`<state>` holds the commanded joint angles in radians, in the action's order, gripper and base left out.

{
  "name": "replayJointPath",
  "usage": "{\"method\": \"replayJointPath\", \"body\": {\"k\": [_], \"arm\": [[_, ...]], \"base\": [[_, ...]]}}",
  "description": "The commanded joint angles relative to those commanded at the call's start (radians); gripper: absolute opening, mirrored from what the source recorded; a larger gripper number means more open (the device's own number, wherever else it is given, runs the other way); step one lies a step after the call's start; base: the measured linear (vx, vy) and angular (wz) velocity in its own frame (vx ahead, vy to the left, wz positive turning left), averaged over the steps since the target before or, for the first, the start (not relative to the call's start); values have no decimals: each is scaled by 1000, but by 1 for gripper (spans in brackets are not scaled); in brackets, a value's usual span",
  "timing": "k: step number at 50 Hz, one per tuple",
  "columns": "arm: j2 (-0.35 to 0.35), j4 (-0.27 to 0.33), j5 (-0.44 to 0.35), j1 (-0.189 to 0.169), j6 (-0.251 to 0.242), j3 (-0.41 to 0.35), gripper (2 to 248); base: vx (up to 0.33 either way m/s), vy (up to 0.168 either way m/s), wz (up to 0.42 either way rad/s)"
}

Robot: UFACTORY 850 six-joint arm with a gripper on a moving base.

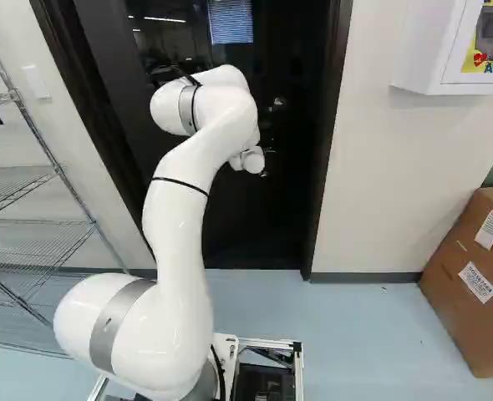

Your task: Open the door and move inside

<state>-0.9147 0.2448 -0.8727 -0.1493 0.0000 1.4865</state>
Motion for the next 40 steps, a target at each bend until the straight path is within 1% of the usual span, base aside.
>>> {"method": "replayJointPath", "body": {"k": [22, 40], "arm": [[103, 0, 0, -30, 0, -150, 247], [187, 0, 0, -46, 0, -269, 247]], "base": [[0, 0, 0], [0, 0, 0]]}}
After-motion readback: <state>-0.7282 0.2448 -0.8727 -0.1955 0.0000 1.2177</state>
